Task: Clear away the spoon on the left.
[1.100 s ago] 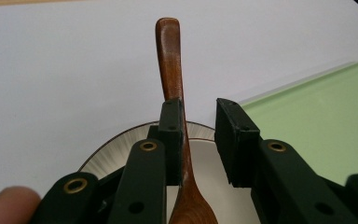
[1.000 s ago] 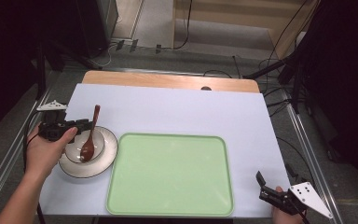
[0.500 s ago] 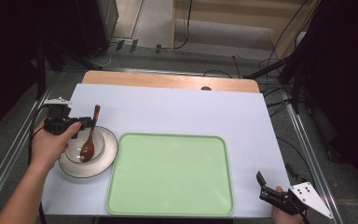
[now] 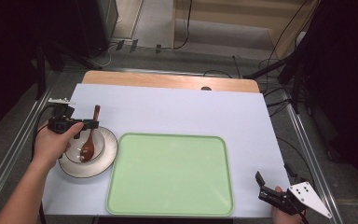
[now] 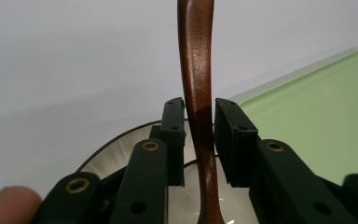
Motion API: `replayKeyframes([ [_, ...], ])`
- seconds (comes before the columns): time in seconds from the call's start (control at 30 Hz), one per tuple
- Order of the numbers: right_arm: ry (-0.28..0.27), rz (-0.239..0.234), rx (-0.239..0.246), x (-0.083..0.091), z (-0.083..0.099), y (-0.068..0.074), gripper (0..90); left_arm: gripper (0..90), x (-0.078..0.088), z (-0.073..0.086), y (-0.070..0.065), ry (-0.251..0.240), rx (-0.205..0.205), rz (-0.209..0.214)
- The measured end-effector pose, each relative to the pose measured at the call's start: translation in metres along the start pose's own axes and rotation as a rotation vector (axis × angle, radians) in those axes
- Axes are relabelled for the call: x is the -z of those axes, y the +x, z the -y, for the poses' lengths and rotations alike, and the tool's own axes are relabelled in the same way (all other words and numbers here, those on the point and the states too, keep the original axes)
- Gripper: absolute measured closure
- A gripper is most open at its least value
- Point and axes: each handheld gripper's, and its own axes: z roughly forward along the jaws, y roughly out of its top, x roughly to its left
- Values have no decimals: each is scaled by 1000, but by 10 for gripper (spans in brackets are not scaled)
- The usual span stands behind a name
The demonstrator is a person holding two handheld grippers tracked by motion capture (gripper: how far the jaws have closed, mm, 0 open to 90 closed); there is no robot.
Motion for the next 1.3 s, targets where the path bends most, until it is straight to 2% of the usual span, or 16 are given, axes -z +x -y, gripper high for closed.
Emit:
replayKeyframes([
  [0.13,-1,-1,3,0,0,0,1,801,0,0,-2,0,3,0],
  [0.23,1,0,-1,0,0,0,1,811,2,0,-5,-4,-11,-23],
  [0.37,-1,0,3,0,0,0,1,853,3,0,-7,2,-28,-27],
  [0.47,0,0,1,0,0,0,1,859,4,0,-12,4,-51,-38],
  [0.57,0,1,0,0,0,0,1,859,5,-1,-14,20,-57,-39],
  [0.63,1,0,1,0,0,1,1,860,6,-2,-16,15,-71,-58],
  [0.7,1,1,0,0,0,1,1,860,8,-3,-18,13,-78,-59],
  [0.83,4,-1,-1,0,0,1,1,859,13,-6,-21,-4,-76,-73],
  [1.03,2,-1,0,-1,1,0,1,860,16,-10,-25,-14,-76,-63],
  [1.3,-5,-3,1,0,0,0,1,860,25,-14,-32,-27,-76,-74],
])
